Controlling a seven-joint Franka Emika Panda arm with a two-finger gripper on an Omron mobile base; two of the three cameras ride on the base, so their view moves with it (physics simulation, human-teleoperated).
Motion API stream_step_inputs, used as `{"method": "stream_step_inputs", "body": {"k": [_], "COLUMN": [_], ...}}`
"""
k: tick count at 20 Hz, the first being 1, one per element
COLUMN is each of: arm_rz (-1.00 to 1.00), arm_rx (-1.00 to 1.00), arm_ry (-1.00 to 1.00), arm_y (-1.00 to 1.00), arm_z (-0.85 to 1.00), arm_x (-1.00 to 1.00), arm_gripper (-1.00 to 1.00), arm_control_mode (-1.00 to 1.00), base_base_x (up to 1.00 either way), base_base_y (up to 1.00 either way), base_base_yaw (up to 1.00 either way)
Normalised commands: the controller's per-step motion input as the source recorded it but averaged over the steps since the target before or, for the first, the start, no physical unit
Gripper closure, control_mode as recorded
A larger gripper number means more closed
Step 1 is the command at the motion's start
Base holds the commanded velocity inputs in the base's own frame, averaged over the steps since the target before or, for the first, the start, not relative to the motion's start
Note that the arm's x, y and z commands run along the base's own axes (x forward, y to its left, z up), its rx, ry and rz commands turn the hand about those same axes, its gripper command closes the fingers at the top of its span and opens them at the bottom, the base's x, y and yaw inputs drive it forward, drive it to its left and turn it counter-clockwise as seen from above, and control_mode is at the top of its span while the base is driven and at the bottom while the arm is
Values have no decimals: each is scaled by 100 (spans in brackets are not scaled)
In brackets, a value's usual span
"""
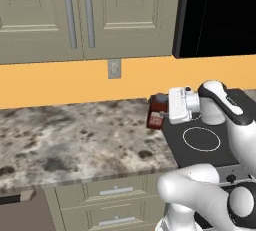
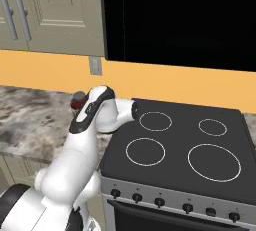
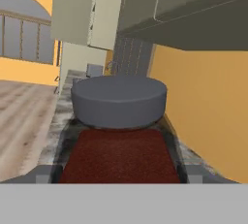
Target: Collect the paprika, mayonnaise, and shaker from the cabinet and place them next to the stove.
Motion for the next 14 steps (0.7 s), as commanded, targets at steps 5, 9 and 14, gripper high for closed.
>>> {"method": "stream_step_inputs", "body": {"k": [5, 9, 14], "arm_rz": [3, 3, 2], "arm_rx": [-4, 0, 0], "arm_ry": [2, 0, 0], "arm_y": [-1, -4, -1], "arm_z": [-44, -41, -34], "arm_x": [71, 73, 69], "arm_gripper": [100, 100, 100], "arm_control_mode": [-100, -100, -100], "base_base_x": [0, 0, 0], "base_base_y": [0, 0, 0], "base_base_yaw": [0, 0, 0]}}
